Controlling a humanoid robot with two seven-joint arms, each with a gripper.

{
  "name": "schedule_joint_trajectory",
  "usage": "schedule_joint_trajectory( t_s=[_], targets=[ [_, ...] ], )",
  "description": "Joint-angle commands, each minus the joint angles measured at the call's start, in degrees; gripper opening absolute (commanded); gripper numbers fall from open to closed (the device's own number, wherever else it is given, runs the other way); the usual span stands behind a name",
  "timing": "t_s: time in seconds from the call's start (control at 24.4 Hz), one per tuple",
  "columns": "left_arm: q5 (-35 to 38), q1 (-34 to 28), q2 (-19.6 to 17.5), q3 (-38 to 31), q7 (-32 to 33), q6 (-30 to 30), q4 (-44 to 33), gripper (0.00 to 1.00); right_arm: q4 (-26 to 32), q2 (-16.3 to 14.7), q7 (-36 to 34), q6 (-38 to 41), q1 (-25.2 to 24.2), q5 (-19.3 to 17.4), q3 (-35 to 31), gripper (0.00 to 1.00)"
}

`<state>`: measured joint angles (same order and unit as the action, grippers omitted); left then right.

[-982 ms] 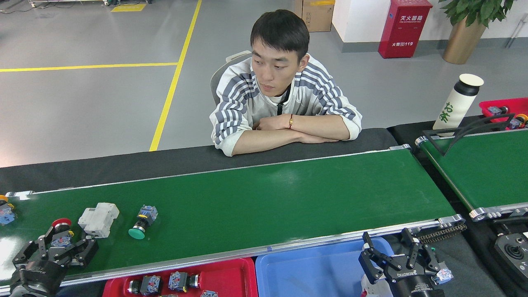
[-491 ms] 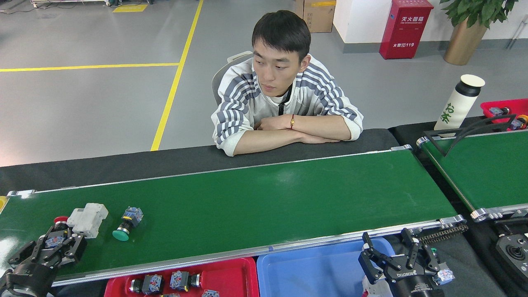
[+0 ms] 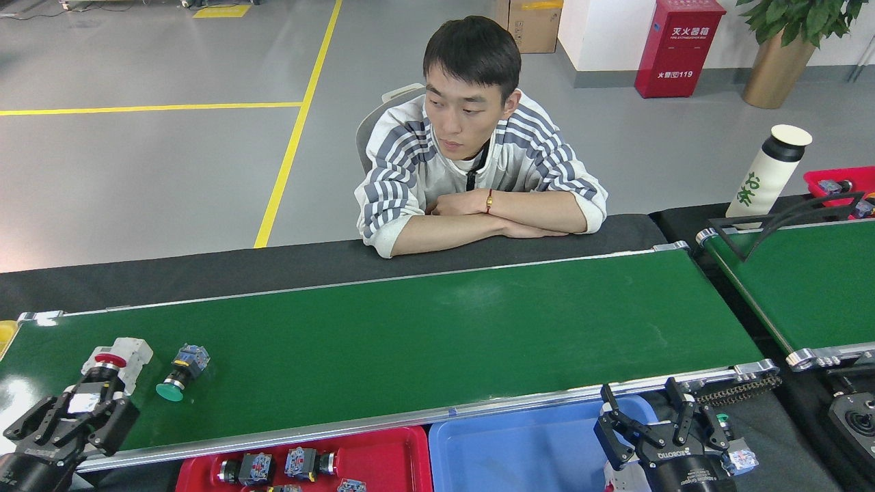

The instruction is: Pick switch part from conveyor to tray

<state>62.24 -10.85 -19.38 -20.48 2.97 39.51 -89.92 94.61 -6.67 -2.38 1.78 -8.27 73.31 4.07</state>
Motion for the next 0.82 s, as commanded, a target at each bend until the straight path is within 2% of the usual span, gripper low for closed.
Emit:
schedule_joint_trajectory(
  t_s=[0.0,0.12,0.25,0.33,0.41,0.49,0.65,0.78],
  targets=[
    [0.16,-2.42,1.63,0.09,-0.24,5.49,-5.09,0.07,0.83,-0.53,-0.08,-0.02,0.10,0.08,0.15,0.99],
    [2.71,-6.73,5.93,1.23,-0.15,5.49,-10.54,0.12,0.92,-0.36,-0.08,-0.02,0.45,0.08,0.06,0.99],
    [11.41,-7.17,10.59,4.49,-0.59,5.49,-11.24,0.28,0.92,-0.27,-0.08,-0.02,0.36,0.08,0.06,0.99],
    [14.14,-7.35,12.26,4.75,-0.68,5.49,-11.42,0.38,1.01,-0.45,-0.08,-0.02,0.10,0.08,0.15,0.99],
    [14.32,-7.35,13.41,4.66,-0.68,5.49,-11.42,0.58,0.92,-0.53,-0.08,-0.02,0.10,0.08,0.15,0.99],
    [14.32,-7.26,13.58,4.66,-0.77,5.49,-11.33,1.00,0.92,-0.45,-0.08,-0.02,0.27,0.08,0.15,0.99],
    [13.70,-7.35,13.76,3.52,-0.77,5.49,-11.33,1.00,1.01,-0.45,-0.08,-0.02,0.10,0.17,0.15,0.99],
    [12.12,-7.43,14.55,-2.54,-0.77,5.49,-10.80,1.00,1.01,-0.45,-0.08,-0.02,0.10,0.17,0.15,0.99]
  ],
)
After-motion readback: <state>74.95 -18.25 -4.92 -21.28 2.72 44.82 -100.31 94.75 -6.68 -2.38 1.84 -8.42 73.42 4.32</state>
